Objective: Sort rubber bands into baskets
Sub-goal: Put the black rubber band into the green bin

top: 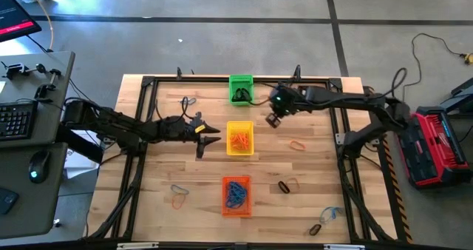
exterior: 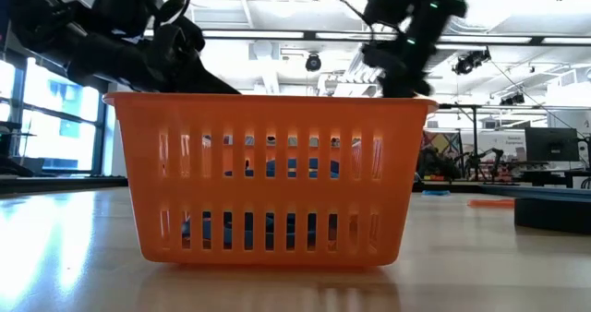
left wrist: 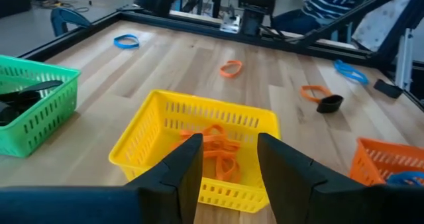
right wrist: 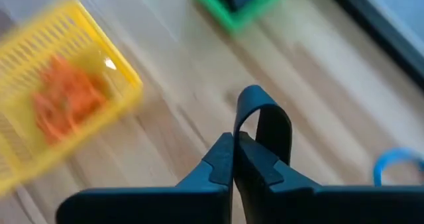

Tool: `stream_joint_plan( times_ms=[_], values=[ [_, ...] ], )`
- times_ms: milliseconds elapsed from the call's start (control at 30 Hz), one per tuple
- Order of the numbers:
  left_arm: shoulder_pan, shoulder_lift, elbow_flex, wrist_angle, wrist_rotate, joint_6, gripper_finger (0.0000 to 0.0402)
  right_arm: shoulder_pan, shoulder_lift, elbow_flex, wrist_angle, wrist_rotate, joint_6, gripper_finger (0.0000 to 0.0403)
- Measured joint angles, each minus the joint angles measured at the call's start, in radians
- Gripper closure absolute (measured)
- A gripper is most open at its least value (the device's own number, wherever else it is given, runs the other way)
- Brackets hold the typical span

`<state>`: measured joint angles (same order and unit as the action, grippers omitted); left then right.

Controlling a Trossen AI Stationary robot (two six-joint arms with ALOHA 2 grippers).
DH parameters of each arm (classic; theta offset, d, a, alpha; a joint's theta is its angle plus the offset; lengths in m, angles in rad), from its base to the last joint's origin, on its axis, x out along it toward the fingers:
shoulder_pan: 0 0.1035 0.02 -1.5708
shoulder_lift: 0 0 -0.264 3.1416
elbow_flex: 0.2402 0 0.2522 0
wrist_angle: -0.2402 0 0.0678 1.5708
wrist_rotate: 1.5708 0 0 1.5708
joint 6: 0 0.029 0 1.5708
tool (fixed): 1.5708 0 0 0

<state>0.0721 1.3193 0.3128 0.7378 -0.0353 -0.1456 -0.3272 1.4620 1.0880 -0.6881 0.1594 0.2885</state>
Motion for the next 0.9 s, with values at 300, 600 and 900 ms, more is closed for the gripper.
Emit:
stream_joint_plan(
  times_ms=[300, 600, 900],
  values=[
    [0.009, 0.0, 0.0, 0.001, 0.005, 0.017, 0.0305, -0.013, 0.28, 0.344, 0.009, -0.022, -0.125, 0.0402],
    [0.007, 0.0, 0.0, 0.001, 0.005, 0.005, 0.0328, -0.048, 0.517, 0.614, -0.093, -0.078, -0.24, 0.0403],
    [-0.008, 0.0, 0.0, 0.001, 0.005, -0.008, 0.033, -0.074, 0.599, 0.637, -0.051, -0.107, -0.242, 0.0403]
  ],
)
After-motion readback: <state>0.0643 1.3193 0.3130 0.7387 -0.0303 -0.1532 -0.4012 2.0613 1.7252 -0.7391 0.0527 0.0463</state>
